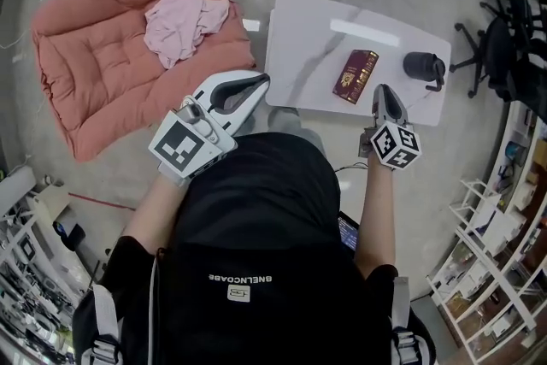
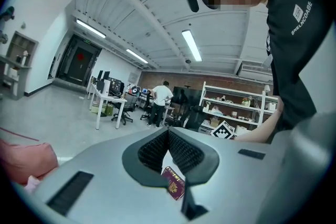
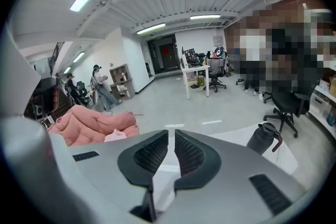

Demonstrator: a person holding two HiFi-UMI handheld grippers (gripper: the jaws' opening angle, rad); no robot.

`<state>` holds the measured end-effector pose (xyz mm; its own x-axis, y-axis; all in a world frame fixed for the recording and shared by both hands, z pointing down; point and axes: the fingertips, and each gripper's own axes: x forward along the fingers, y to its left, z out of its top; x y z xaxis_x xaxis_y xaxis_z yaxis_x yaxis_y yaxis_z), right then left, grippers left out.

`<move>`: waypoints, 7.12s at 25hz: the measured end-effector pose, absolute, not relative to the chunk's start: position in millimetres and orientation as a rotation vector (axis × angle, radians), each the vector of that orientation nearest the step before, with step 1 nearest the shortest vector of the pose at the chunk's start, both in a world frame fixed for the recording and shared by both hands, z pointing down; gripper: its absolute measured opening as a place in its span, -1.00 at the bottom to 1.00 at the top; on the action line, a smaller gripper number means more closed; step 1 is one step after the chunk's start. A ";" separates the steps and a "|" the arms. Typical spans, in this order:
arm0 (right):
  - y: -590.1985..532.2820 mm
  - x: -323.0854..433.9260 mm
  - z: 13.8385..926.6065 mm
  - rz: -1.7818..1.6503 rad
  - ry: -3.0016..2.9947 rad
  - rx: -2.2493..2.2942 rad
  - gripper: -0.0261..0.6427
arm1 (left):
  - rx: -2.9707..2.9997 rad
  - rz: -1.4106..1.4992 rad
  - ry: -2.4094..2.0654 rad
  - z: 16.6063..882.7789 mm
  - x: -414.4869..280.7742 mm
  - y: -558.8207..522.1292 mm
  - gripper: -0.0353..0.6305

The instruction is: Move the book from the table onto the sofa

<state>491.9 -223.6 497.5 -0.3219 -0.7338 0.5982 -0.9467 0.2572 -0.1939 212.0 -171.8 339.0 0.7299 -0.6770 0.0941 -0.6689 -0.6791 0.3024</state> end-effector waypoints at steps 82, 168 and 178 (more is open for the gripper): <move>-280.5 559.3 802.8 1.392 -1.491 1.271 -0.17 | 2.220 0.150 -1.648 387.8 200.5 -143.5 -0.85; -118.5 -254.2 637.3 0.802 -1.958 0.065 -0.18 | 1.266 -0.160 -2.417 390.5 -215.1 152.3 -0.85; -117.6 -302.5 686.0 0.788 -1.887 0.023 -0.18 | 1.102 -0.156 -2.527 391.0 -225.8 149.7 -0.85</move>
